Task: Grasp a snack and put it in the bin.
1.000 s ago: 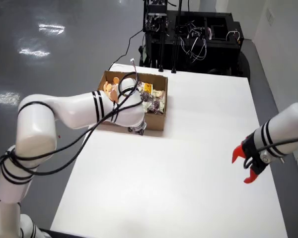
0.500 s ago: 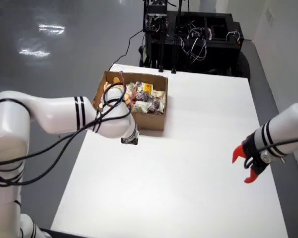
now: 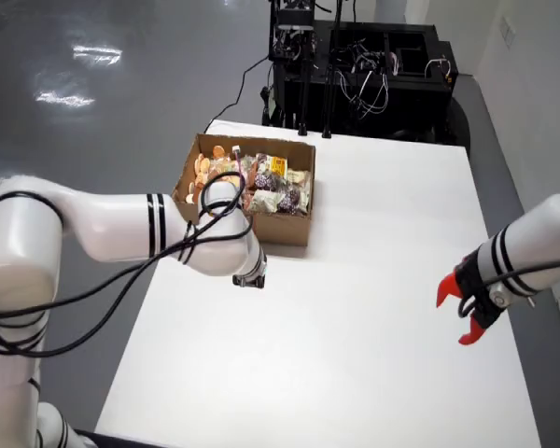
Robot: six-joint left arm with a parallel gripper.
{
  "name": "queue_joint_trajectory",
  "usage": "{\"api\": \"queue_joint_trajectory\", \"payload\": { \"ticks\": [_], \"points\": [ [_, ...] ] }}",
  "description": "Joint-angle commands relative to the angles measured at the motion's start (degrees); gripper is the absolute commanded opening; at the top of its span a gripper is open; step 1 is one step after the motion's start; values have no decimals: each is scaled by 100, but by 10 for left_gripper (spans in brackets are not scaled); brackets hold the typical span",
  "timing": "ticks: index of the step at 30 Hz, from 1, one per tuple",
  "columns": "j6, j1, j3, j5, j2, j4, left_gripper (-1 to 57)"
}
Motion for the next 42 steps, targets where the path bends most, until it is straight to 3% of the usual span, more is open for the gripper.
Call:
{"api": "queue_joint_trajectory", "payload": {
  "ticks": [1,18,42],
  "points": [
    [12,-40,-19,-15,28,-15,-4],
    [9,-188,-18,-25,284,-106,-4],
    [9,-301,-18,41,-8,-119,-4]
  ]
}}
